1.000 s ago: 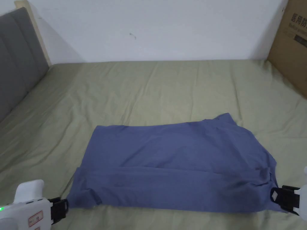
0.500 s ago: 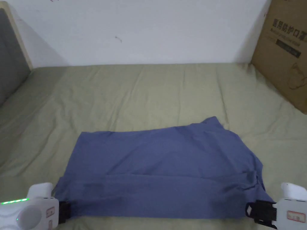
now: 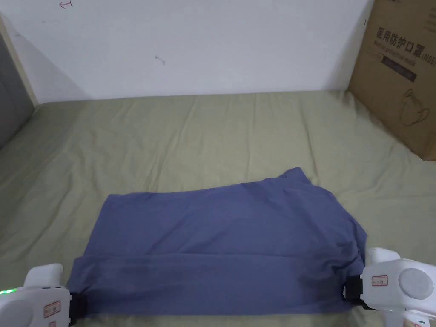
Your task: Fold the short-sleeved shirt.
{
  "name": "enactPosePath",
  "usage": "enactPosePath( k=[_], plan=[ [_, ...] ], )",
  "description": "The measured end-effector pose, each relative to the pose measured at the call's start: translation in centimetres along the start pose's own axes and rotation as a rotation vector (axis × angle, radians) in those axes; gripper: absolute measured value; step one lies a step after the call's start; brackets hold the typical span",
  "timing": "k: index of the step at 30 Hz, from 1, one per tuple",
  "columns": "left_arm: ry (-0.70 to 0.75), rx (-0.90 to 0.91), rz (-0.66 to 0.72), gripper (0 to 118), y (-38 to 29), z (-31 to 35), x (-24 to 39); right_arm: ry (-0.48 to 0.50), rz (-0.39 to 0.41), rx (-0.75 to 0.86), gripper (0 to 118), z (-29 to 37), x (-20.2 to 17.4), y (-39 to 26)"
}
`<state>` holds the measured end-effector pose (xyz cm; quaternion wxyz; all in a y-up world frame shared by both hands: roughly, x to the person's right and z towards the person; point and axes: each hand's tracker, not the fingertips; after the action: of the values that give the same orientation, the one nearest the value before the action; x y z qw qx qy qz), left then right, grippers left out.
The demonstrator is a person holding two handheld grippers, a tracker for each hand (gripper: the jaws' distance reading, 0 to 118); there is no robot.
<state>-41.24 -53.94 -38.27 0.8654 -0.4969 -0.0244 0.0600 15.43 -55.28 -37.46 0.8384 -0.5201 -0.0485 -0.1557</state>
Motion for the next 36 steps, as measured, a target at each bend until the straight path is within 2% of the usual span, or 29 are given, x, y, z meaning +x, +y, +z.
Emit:
enactPosePath(
  k=[2,5,10,13,15,16,17,18,19,20,22,24,25,26,28,29,30,31,33,34,36],
  plan=[
    [-0.008,0.006,-0.013,7,-0.2,1.1,0.1,0.021,-0.021,-0.004,12,0.8,0.9,-0.1],
    [-0.037,0.013,-0.016,7,-1.2,3.2,-0.2,0.101,-0.061,0.038,12,3.7,2.4,-0.6],
    [-0.016,-0.016,-0.062,7,-6.4,6.2,0.3,0.078,-0.051,0.004,12,7.7,3.8,-5.2],
    [-0.018,-0.051,-0.059,7,-9.7,5.7,0.4,0.037,-0.028,-0.057,12,6.4,4.8,-8.4],
    [-0.008,-0.066,-0.064,10,-10.9,4.9,0.4,0.061,-0.042,-0.115,17,5.3,5.0,-9.5],
    [0.009,-0.082,-0.051,23,-11.2,4.8,0.5,0.062,-0.057,-0.11,24,5.4,5.0,-9.7],
    [0.042,-0.098,-0.056,44,-11.1,4.5,0.5,0.073,-0.069,-0.084,31,5.9,5.0,-9.7],
    [0.045,-0.085,-0.061,72,-11.0,4.8,0.4,0.111,-0.082,-0.066,46,6.6,4.9,-9.3],
    [0.073,-0.071,-0.059,93,-10.8,5.2,0.4,0.115,-0.082,-0.06,65,7.3,4.7,-8.8],
    [0.094,-0.067,-0.056,104,-10.6,5.6,0.3,0.088,-0.064,-0.04,77,8.0,4.4,-8.4],
    [0.076,-0.012,-0.03,103,-9.5,7.1,0.0,0.049,0.008,0.022,77,10.3,3.6,-7.4],
    [0.039,0.039,0.017,103,-8.6,8.4,0.0,0.064,0.06,0.065,77,12.4,2.9,-6.3],
    [0.005,0.066,0.038,100,-8.1,9.0,0.0,0.087,0.07,0.076,77,13.2,2.4,-5.8],
    [-0.025,0.093,0.049,91,-7.8,9.6,0.2,0.114,0.078,0.078,77,13.7,2.1,-5.4],
    [-0.065,0.148,0.062,34,-6.9,10.3,1.0,0.164,0.068,0.106,72,14.3,1.3,-4.6],
    [-0.06,0.147,0.053,10,-6.5,10.2,1.5,0.192,0.072,0.131,58,14.3,0.9,-4.5],
    [-0.045,0.14,0.043,4,-6.0,9.7,2.1,0.21,0.062,0.17,19,14.1,0.5,-4.2],
    [-0.026,0.137,0.024,3,-5.6,9.2,2.7,0.185,0.043,0.19,0,13.5,0.1,-3.9],
    [0.005,0.085,0.003,0,-4.6,8.0,3.7,0.124,0.001,0.214,0,12.3,-0.6,-3.0],
    [-0.005,0.106,0.002,0,-4.3,7.8,4.2,0.149,-0.001,0.202,0,11.6,-0.8,-2.5],
    [-0.048,0.126,0.0,0,-3.2,7.1,4.7,0.213,-0.071,0.195,0,10.0,-0.7,-1.1]
  ],
)
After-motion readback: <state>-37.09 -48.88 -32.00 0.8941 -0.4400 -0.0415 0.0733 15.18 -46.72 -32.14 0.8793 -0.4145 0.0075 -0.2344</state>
